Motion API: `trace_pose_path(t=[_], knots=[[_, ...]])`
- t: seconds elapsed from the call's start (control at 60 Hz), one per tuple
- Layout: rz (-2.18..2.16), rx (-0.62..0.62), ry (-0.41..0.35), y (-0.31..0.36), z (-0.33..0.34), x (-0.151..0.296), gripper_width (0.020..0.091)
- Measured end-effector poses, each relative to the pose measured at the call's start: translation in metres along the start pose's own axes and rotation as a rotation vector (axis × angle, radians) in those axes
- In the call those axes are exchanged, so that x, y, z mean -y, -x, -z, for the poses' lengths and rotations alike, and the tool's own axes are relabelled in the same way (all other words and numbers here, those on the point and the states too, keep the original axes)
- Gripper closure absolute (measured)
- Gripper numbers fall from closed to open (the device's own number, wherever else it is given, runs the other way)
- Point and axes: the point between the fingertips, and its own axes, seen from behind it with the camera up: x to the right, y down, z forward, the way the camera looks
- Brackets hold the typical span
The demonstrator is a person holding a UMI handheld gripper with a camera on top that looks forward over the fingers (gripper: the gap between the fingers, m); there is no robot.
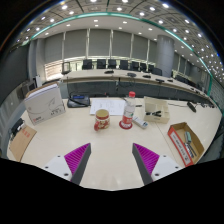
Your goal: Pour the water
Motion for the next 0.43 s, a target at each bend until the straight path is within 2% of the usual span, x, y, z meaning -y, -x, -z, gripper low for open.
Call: trace_pose_path(t=[0.183,0.433], knots=[[0.027,0.001,-0.017,0.013,0.052,-0.014,0.0243],[0.020,-0.026,-0.032,0.005,0.067,-0.012,0.0244]])
